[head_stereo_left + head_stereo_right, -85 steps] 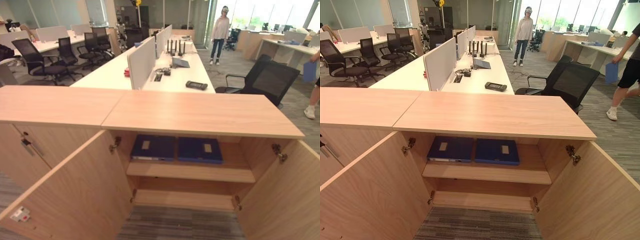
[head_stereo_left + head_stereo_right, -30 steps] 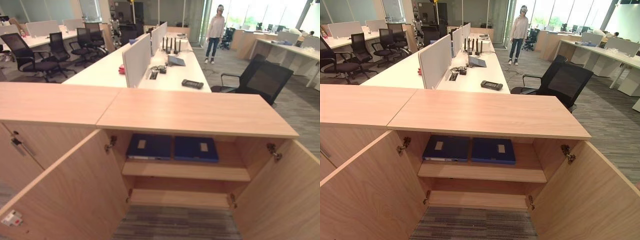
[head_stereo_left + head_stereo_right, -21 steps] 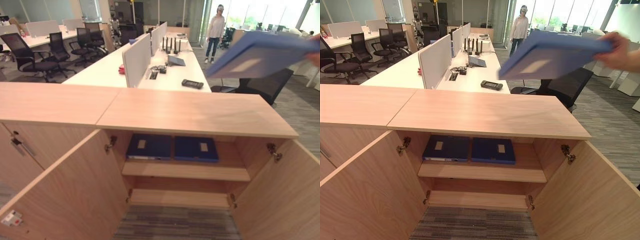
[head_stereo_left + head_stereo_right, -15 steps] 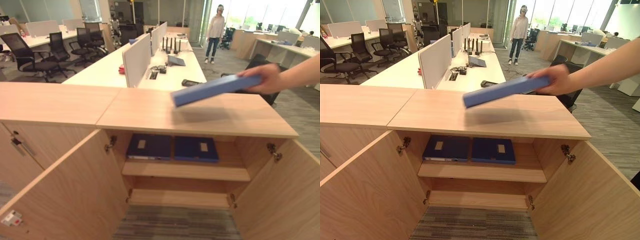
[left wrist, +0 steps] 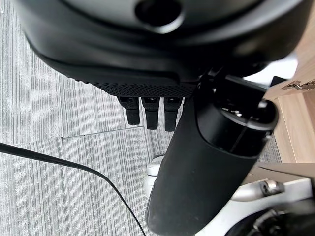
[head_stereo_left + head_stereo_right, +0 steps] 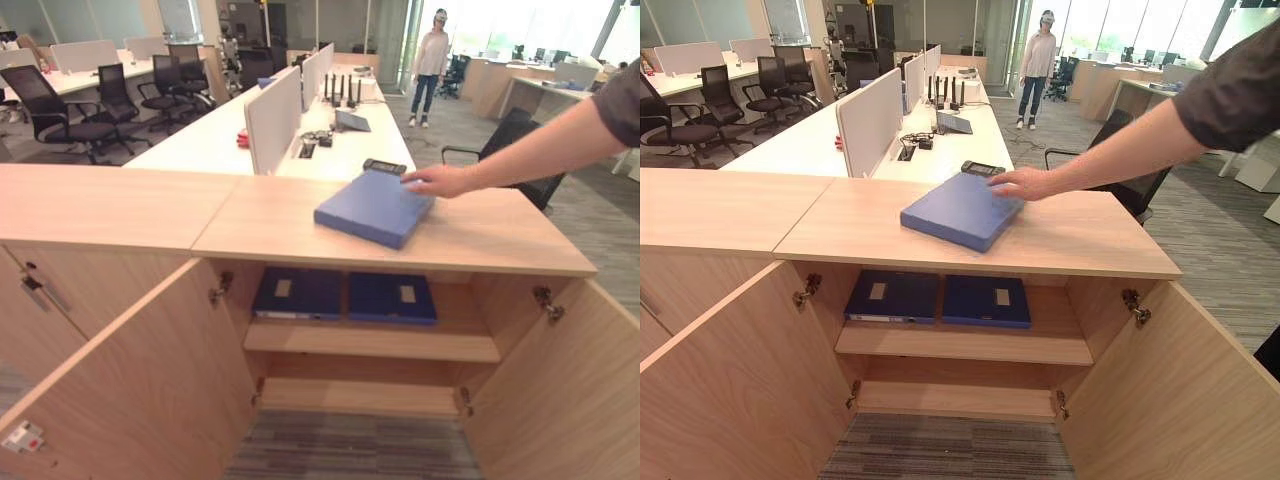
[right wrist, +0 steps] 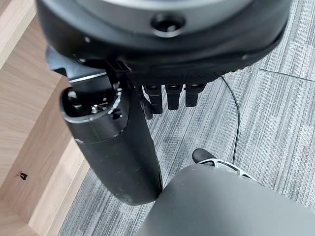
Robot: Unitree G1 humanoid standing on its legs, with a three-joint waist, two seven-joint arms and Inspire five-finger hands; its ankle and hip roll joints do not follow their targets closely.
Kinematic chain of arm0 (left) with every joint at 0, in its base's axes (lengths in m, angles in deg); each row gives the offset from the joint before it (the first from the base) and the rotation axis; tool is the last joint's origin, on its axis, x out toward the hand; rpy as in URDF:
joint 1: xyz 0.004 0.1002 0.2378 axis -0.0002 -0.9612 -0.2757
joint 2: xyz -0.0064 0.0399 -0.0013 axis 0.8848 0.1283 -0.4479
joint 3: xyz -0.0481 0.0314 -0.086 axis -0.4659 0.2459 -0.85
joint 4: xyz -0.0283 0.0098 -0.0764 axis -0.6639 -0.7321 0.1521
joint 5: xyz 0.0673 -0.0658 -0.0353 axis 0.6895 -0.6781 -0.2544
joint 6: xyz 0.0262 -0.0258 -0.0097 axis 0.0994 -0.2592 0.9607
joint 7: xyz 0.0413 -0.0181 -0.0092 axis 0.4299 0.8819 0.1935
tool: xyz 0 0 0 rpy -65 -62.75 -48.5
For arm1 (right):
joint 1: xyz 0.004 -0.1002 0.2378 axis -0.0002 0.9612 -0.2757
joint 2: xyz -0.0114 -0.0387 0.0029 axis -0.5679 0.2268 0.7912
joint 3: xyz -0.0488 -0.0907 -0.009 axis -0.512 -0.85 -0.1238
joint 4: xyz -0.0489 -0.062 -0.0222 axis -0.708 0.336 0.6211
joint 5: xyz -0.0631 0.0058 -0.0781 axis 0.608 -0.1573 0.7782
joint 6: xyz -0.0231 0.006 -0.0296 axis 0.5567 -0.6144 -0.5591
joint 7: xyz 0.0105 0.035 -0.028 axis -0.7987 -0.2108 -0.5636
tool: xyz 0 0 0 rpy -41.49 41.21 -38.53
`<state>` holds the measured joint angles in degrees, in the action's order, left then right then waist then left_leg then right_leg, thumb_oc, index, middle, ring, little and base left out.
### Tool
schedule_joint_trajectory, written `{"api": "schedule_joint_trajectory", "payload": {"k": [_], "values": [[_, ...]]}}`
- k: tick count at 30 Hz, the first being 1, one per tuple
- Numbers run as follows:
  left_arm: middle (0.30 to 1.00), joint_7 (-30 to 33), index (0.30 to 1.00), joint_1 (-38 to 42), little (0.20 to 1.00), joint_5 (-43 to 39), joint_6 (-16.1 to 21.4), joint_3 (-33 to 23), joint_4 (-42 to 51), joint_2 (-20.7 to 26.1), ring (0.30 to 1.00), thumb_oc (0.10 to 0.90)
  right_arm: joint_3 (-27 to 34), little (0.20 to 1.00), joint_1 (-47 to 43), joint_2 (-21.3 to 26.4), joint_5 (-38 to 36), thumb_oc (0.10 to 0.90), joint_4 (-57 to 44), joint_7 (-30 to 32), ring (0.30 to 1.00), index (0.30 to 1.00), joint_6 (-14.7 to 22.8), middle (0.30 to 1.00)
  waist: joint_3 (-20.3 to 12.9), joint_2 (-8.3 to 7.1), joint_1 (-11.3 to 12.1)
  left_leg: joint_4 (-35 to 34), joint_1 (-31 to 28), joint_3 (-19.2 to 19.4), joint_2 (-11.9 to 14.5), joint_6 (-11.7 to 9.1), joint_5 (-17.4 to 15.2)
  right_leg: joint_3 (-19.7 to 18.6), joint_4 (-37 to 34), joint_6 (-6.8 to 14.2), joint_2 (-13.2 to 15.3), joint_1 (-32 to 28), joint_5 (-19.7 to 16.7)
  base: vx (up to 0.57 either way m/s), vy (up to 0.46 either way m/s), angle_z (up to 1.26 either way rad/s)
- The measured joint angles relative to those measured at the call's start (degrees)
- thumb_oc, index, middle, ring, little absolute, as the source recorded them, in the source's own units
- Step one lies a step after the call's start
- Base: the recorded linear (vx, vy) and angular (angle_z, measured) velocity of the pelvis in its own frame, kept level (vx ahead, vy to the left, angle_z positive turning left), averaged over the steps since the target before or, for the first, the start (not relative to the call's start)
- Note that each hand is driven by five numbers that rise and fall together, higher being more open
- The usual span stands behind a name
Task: Put the empty folder in the office cabinet
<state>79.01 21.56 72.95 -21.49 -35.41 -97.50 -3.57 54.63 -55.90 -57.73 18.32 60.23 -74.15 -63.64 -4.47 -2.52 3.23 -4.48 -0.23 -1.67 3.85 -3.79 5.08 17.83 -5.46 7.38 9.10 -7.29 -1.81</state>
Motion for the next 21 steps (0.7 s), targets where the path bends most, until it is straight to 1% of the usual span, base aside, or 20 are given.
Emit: {"api": "schedule_joint_trajectory", "payload": {"k": [9, 21], "values": [[0.9, 0.11, 0.9, 0.11, 0.9, 0.06, 0.0, 0.09, -0.01, 0.0, 0.9, 0.8, -0.06, 0.9, -0.03, -0.02, 0.0, 0.8, -0.01, 0.02, 0.9, 0.9, 0.02, 0.9, 0.05, -0.05, 0.0, 0.0, 0.0, 0.04, 0.0, 0.0, -0.06, -0.03, 0.0, 0.05, 0.0, 0.02, 0.01, 0.0, 0.0, 0.0], [0.9, 1.93, 0.9, 0.41, 0.9, 0.07, 0.12, 0.19, 0.08, -0.02, 0.9, 0.8, -0.5, 0.9, 0.09, -0.01, -0.01, 0.8, -1.32, 0.29, 0.9, 0.9, 0.08, 0.9, 0.76, -0.4, -0.01, 0.0, 0.06, -0.03, -0.01, -0.02, -0.08, 0.02, 0.0, 0.05, 0.0, 0.04, 0.06, 0.0, 0.0, 0.0]]}}
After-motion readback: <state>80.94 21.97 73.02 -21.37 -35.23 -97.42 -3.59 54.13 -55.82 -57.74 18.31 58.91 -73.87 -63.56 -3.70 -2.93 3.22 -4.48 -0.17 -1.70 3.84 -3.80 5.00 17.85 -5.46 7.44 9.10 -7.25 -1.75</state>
